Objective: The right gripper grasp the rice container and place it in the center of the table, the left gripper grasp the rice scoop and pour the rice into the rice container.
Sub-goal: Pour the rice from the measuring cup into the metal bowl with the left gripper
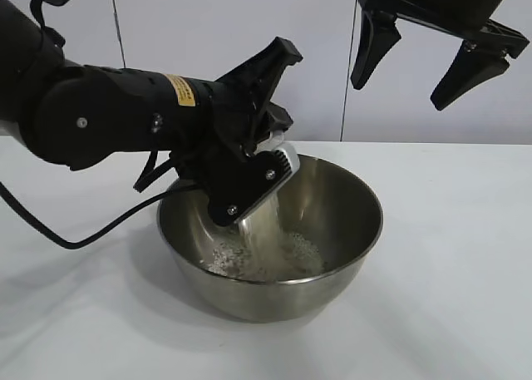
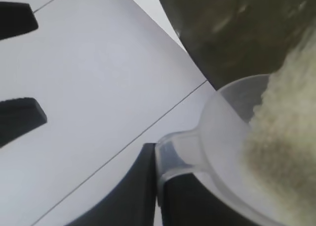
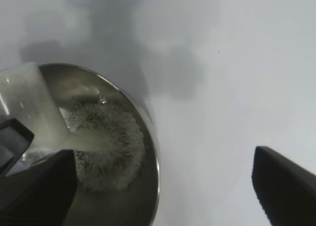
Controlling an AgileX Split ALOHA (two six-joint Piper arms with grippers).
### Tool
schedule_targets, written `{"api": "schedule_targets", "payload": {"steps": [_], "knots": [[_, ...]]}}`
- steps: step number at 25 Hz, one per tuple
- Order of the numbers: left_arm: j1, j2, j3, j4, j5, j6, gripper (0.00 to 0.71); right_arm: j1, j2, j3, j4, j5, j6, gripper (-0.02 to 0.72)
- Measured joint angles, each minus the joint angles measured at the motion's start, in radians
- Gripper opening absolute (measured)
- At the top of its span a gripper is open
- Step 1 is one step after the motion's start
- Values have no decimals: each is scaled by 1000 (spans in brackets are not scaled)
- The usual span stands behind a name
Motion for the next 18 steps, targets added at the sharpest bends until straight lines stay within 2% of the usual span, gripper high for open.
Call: {"api": "schedule_targets", "payload": {"steps": [7,12,15,18], "knots": [[0,0,-1,5,0,134,3,0,0,0,0,-3,-4,661],[0,0,-1,18,0,154,3,0,0,0,0,-3,-8,661],[0,0,-1,18,-18,92,3,0,0,0,0,-3,-9,661],[0,0,-1,19,-96,-94,3,0,0,0,0,-3,-9,661]]}}
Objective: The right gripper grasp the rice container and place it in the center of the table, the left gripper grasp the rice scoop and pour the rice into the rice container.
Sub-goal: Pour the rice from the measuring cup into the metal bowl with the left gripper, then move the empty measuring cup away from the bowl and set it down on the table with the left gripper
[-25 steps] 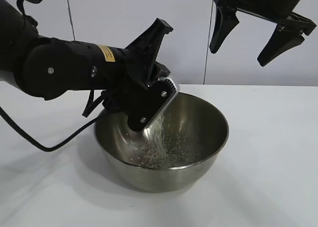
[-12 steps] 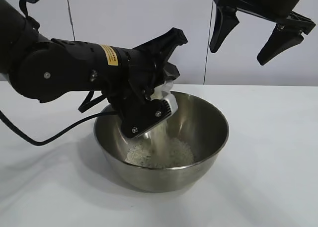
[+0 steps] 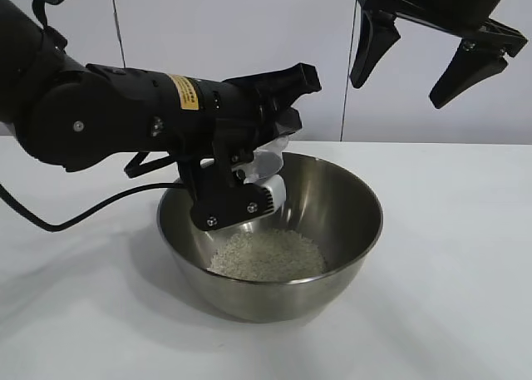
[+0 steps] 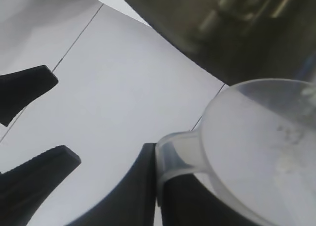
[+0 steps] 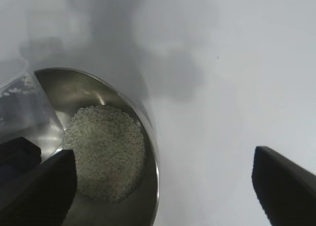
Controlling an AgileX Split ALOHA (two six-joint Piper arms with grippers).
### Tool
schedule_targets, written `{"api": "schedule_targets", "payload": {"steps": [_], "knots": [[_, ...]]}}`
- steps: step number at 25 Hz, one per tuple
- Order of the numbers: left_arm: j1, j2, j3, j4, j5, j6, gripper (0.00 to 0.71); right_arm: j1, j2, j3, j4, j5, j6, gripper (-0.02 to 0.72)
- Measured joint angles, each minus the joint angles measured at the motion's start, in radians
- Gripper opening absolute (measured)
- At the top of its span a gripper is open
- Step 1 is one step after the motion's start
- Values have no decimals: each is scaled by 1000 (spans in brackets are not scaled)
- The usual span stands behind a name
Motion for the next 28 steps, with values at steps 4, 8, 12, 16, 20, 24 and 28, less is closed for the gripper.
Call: {"api": "schedule_targets", "payload": {"steps": [4,8,12,16,20,24,28], "knots": [[-15,1,0,-75,-258,-387,3,0,0,0,0,0,-2,661],[-54,1,-2,-289,-434,-724,3,0,0,0,3,-4,-2,661],[-84,-4,-2,-514,-436,-933,3,0,0,0,15,-15,2,661],[-101,-5,-2,-640,-442,-1074,3,0,0,0,16,-22,6,661],[-115,-54,-2,-694,-440,-1210,3,0,0,0,16,-25,7,661],[-98,-164,0,-709,-339,-1353,3,0,0,0,25,-25,9,661],[-52,-264,47,-691,-133,-1482,3,0,0,0,35,-26,9,661]]}}
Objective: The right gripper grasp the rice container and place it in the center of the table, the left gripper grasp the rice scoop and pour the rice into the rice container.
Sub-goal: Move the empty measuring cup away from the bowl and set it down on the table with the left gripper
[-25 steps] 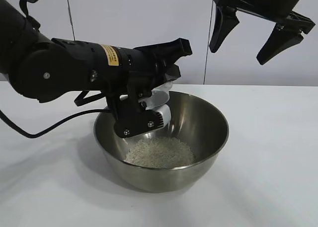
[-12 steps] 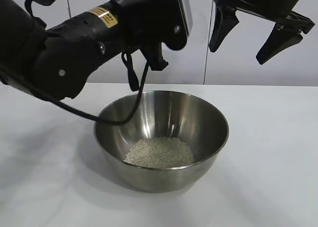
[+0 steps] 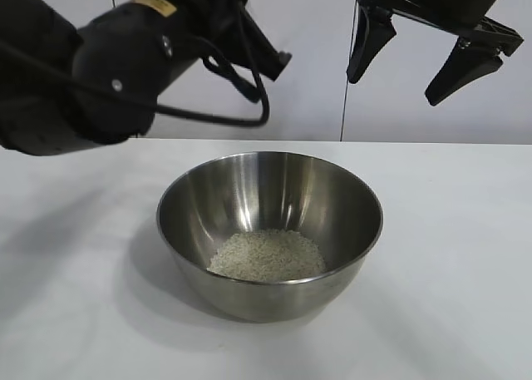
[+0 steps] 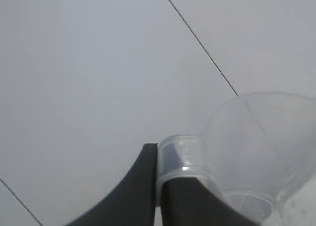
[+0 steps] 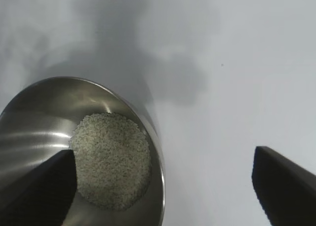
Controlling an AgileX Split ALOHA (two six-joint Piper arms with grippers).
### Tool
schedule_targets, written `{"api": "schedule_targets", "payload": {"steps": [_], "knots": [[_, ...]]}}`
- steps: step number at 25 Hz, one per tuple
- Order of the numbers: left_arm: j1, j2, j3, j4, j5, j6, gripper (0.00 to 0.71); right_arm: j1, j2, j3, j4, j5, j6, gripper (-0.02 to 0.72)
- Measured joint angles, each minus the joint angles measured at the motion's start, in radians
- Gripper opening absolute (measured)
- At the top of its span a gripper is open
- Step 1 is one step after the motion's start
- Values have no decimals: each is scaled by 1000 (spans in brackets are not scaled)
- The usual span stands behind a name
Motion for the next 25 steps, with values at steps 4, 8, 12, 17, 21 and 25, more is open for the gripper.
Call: {"api": "schedule_targets", "payload": {"steps": [4,8,12,17,21,25], "knots": [[64,-80,99,56,100,-132,3,0,0,0,3,-4,0,661],[162,-119,216,153,116,-251,3,0,0,0,3,-4,0,661],[278,-120,314,318,125,-413,3,0,0,0,3,-4,0,661],[405,-103,351,537,118,-500,3,0,0,0,3,-5,0,661],[465,1,351,627,30,-567,3,0,0,0,9,-8,0,661],[478,128,351,671,-131,-580,3,0,0,0,22,-14,0,661]]}}
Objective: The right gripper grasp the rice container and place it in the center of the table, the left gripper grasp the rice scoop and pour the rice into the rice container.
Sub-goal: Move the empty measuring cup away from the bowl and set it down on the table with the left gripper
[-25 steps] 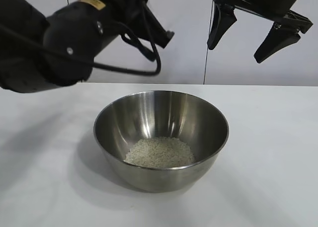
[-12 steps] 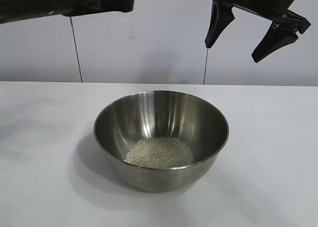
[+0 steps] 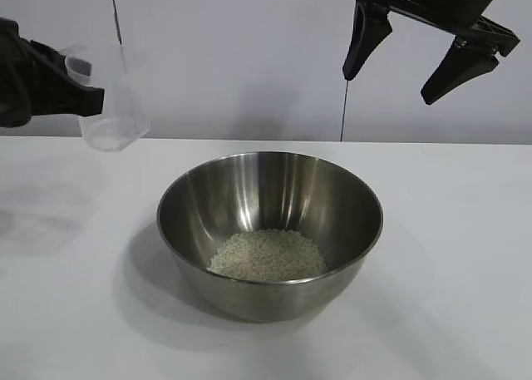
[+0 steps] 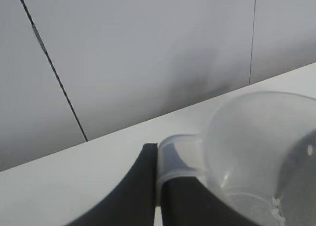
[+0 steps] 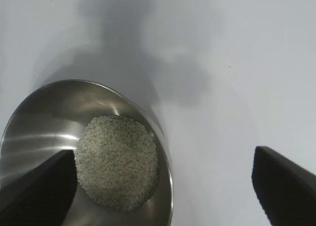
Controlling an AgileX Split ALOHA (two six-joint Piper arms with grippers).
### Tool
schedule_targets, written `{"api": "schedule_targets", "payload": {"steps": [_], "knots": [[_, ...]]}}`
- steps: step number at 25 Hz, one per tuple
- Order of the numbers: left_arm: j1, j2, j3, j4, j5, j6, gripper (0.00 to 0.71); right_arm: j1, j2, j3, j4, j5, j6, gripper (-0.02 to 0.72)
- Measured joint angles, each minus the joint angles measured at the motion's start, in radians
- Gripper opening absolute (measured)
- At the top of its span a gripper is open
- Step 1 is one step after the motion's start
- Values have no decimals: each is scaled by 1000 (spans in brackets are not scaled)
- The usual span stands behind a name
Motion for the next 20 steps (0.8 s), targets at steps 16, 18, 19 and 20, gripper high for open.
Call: {"api": "schedule_targets", "payload": {"steps": [16,18,19,20], "knots": [[33,282,-1,-41,-172,-13,3,0,0,0,11,-9,0,661],[37,281,-1,-45,-173,-13,3,0,0,0,11,-9,0,661],[37,281,-1,-45,-174,-13,3,0,0,0,11,-9,0,661],[37,281,-1,-45,-174,-13,3,0,0,0,11,-13,0,661]]}}
